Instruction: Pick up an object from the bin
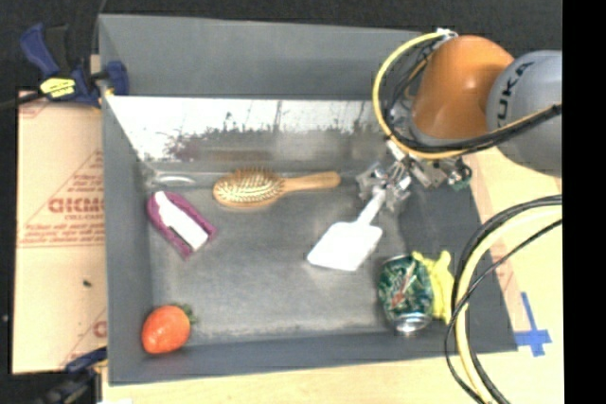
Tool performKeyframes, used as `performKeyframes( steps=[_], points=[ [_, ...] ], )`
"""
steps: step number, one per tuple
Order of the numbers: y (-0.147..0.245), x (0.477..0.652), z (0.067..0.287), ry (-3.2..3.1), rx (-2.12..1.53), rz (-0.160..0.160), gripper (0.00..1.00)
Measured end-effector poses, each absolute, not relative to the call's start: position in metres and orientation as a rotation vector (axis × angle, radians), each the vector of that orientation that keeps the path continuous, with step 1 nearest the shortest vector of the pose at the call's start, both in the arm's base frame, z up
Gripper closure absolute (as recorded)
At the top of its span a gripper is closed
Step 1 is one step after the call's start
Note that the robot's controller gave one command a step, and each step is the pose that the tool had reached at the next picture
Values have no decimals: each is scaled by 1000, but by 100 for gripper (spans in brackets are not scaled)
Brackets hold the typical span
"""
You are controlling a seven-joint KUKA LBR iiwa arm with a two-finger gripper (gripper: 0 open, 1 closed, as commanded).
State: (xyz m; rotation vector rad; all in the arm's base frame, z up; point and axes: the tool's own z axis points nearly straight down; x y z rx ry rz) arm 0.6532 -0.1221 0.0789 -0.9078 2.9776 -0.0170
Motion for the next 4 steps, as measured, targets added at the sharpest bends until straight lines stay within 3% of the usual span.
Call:
performKeyframes(
  steps=[1,3,4],
  points=[
    [-122,653,79,2978,-907,-17,100],
    [-123,653,140,2977,-904,-18,100],
    [-124,655,155,2969,-900,-24,100]
  ],
)
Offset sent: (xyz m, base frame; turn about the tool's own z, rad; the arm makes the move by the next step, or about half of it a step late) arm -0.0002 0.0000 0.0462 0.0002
